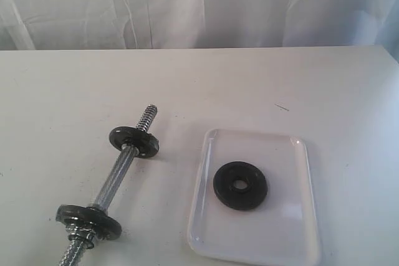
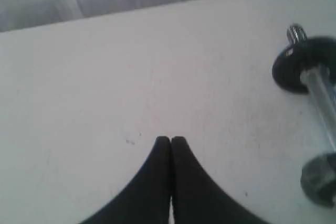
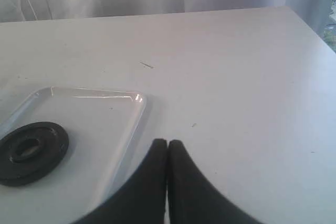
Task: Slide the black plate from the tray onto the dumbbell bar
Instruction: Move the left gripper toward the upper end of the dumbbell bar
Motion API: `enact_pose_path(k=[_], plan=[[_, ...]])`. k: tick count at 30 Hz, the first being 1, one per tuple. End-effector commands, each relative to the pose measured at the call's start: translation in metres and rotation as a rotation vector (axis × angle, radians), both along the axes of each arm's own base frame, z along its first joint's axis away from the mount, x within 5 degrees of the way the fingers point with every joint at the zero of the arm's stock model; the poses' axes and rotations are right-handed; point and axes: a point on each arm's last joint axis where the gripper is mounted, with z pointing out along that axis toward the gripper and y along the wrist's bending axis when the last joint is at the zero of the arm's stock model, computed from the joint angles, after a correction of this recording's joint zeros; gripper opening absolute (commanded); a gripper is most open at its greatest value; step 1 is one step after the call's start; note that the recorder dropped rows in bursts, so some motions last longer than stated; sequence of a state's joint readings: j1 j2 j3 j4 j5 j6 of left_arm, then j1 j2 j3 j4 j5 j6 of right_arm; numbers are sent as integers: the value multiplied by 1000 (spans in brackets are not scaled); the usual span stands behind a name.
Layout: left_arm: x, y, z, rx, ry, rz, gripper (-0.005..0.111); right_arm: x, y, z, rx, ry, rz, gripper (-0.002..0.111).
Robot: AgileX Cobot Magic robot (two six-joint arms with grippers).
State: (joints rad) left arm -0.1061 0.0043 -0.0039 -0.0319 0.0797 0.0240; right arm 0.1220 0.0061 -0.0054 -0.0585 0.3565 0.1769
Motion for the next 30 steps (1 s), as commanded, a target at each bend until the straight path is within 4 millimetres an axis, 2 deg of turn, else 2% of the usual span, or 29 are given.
enact_pose_path(k=[1,3,7,11,14,16,17,18,19,20,21,22,24,25,27,28,30], plan=[[2,1,18,-319,-174,50,0,0,0,0,4,-16,-6,0],[2,3,27,-547,-245,67,0,0,0,0,4,-16,-6,0],[1,5,34,-742,-292,67,0,0,0,0,4,-16,-6,0],[1,5,31,-916,-235,79,0,0,0,0,4,-16,-6,0],[2,2,22,-1067,-106,108,0,0,0,0,4,-16,-6,0],[2,1,20,-1049,-78,116,0,0,0,0,4,-16,-6,0],[4,1,23,-965,-41,127,0,0,0,0,4,-16,-6,0],[4,0,33,-908,-30,126,0,0,0,0,4,-16,-6,0],[8,0,57,-735,21,141,0,0,0,0,4,-16,-6,0],[12,1,68,-657,45,147,0,0,0,0,4,-16,-6,0],[25,-1,96,-500,135,150,0,0,0,0,4,-16,-6,0],[36,-2,106,-440,200,149,0,0,0,0,4,-16,-6,0],[78,-19,152,-255,439,3,0,0,0,0,4,-16,-6,0],[98,-29,165,-217,541,-94,0,0,0,0,4,-16,-6,0],[140,-45,179,-193,671,-241,0,0,0,0,10,-15,-8,0],[162,-50,179,-203,724,-269,2,0,0,0,20,-14,-10,0],[193,-55,175,-193,822,-288,15,0,0,0,23,-14,-11,0]])
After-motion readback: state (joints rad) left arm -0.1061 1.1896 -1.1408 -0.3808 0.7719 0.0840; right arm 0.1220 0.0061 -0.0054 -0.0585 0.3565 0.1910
